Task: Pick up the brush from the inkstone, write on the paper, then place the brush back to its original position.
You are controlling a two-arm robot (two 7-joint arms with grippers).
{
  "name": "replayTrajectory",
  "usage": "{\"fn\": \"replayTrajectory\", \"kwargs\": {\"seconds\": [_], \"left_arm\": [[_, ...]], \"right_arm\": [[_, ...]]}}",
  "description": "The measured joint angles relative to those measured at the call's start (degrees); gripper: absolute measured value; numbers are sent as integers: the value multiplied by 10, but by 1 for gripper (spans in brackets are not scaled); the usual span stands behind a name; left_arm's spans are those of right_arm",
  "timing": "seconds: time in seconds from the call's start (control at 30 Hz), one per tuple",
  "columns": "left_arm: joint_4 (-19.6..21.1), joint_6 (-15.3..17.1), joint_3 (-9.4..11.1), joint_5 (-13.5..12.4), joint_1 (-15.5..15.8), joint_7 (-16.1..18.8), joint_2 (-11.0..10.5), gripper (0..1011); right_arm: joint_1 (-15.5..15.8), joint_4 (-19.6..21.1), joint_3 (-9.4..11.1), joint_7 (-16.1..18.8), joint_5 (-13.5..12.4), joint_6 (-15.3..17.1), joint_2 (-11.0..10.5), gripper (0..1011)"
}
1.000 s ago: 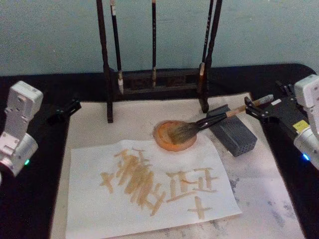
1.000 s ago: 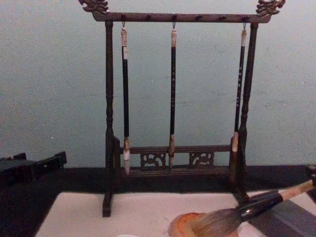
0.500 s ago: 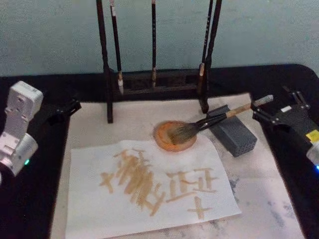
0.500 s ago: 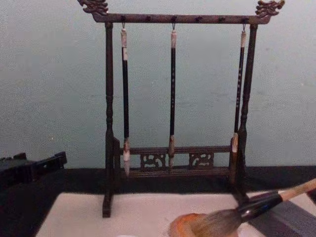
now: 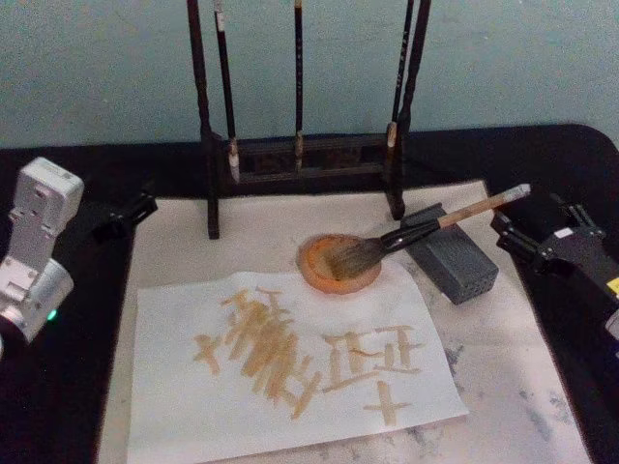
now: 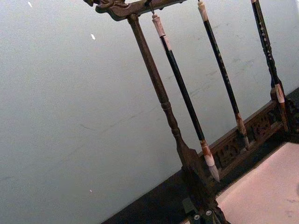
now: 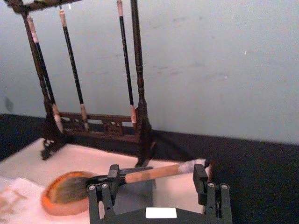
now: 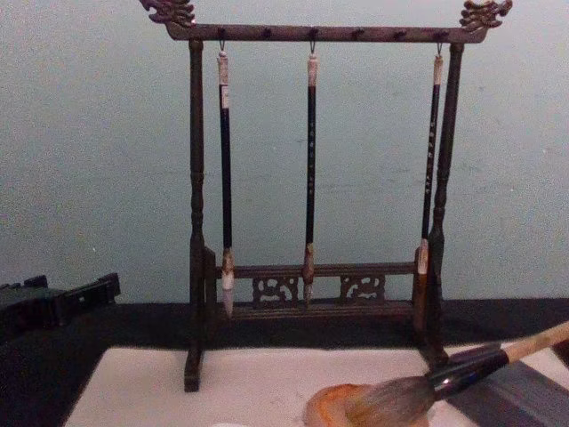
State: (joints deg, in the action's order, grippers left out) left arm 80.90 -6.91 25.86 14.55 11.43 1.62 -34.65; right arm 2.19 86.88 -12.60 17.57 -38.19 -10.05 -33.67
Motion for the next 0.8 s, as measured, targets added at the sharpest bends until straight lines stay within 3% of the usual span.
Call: {"fn": "replayTrajectory", "kwargs": {"seconds": [0.03,0.4,0.47,0.53,0.8], "left_arm": [[0,0,0,0,0,0,0,1002],[0,0,0,0,0,0,0,1000],[0,0,0,0,0,0,0,1002],[0,0,0,0,0,0,0,1000],[0,0,0,0,0,0,0,1002]], "right_arm": [[0,0,0,0,0,0,0,1008],[-10,-53,30,96,-124,64,36,1008],[-12,-57,32,101,-131,69,38,1008],[-18,-72,35,116,-163,90,45,1008],[-37,-108,37,131,-222,120,55,1008]]}}
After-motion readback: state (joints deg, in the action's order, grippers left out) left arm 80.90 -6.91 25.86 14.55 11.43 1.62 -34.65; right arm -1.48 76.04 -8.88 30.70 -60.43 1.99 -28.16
